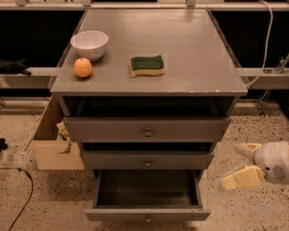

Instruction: Close bottom drawer

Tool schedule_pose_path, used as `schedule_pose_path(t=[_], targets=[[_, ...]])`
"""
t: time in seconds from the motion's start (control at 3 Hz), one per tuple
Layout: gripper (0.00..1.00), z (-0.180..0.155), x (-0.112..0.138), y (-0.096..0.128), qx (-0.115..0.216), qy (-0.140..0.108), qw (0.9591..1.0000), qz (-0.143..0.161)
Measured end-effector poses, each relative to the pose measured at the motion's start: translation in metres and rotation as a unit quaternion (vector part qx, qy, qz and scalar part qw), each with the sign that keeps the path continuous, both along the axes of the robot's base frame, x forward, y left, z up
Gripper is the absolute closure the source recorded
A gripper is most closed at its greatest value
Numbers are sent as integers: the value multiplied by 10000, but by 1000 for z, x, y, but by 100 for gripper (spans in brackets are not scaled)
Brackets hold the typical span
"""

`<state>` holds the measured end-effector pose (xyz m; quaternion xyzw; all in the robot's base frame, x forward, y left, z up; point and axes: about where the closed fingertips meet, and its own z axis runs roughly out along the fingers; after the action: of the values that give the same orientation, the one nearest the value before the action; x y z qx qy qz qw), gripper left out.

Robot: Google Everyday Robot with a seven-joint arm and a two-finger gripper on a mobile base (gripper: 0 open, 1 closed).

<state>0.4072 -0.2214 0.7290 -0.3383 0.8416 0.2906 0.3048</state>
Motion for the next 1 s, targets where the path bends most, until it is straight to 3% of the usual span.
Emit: schedule_pose_path(t=[0.67, 1.0], targets=[[0, -39, -5, 9, 179, 68, 9990, -392], [0, -43, -6, 9, 180, 74, 9988, -447]])
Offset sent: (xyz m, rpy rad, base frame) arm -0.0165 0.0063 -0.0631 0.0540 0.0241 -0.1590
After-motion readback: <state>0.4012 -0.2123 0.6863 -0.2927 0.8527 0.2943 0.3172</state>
